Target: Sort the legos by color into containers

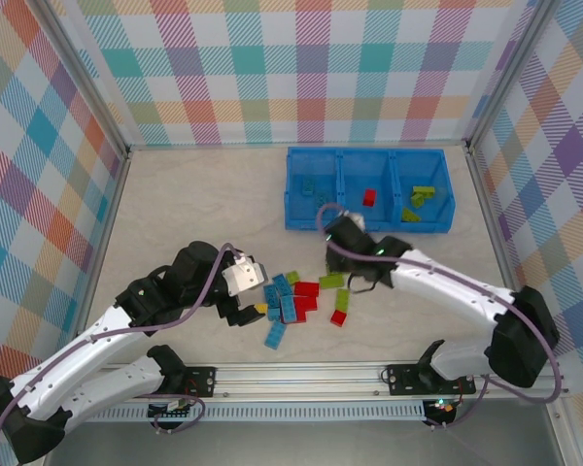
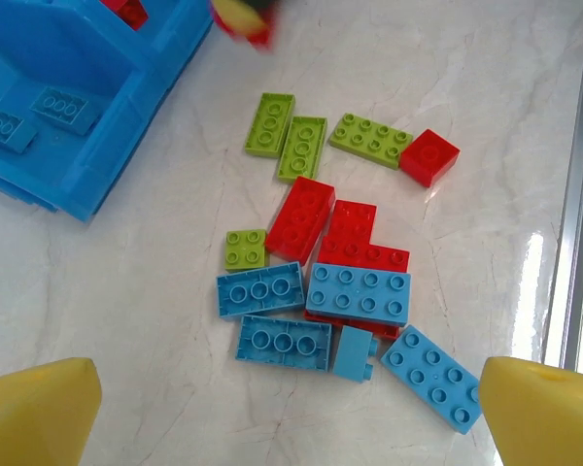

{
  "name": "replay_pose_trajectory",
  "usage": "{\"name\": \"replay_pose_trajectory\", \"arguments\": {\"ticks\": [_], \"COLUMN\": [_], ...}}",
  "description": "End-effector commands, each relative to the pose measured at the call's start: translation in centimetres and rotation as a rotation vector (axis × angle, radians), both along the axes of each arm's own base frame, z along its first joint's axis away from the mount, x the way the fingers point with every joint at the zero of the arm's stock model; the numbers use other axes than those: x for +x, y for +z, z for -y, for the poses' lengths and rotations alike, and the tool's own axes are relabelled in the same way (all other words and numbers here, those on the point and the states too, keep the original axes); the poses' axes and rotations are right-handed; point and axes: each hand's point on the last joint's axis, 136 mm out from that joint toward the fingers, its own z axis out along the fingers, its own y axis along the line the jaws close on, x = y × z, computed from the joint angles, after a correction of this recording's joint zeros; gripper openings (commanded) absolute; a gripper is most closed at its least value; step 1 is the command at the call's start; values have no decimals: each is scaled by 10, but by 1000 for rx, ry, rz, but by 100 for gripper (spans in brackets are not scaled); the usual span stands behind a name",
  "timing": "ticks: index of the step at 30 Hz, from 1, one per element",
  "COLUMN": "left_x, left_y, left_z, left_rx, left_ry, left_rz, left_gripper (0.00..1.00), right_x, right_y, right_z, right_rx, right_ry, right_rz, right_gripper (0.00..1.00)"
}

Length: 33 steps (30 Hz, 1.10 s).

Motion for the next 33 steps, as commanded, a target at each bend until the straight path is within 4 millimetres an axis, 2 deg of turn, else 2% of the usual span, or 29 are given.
{"name": "replay_pose_trajectory", "arguments": {"ticks": [1,3,5,9,11,13,17,20,22,26,28,30,33], "left_x": [-1,0,2,6,8,11,19,28,39,77,87,89,84], "left_y": [-4,-4,-5,-7,-7,-9,-14,-23,-25,-7,2,4,-5], "left_z": [-1,0,-1,-4,-5,-7,-10,-12,-16,-40,-47,-46,-31], "left_rx": [7,5,7,21,27,36,61,92,112,111,62,-37,-185], "left_ry": [-6,0,12,37,55,73,129,193,275,600,735,858,982], "left_rz": [3,-3,-6,-3,-2,-5,-21,-55,-70,-35,-48,-123,-273], "left_gripper": [100,100,100,100,100,100,100,100,100,98,98,97,90], "right_x": [62,100,130,173,186,193,192,175,153,87,52,16,-34], "right_y": [32,32,22,2,-1,-2,15,33,42,52,47,29,3], "right_z": [43,63,73,68,64,63,63,62,57,35,27,27,31], "right_rx": [-35,-47,-29,28,27,30,48,76,123,301,349,317,268], "right_ry": [-71,-118,-144,-147,-148,-156,-158,-120,-72,87,146,175,216], "right_rz": [143,159,129,62,53,47,82,107,111,115,72,-12,-164], "right_gripper": [18,18,18,23,32,34,46,53,59,68,70,71,72]}}
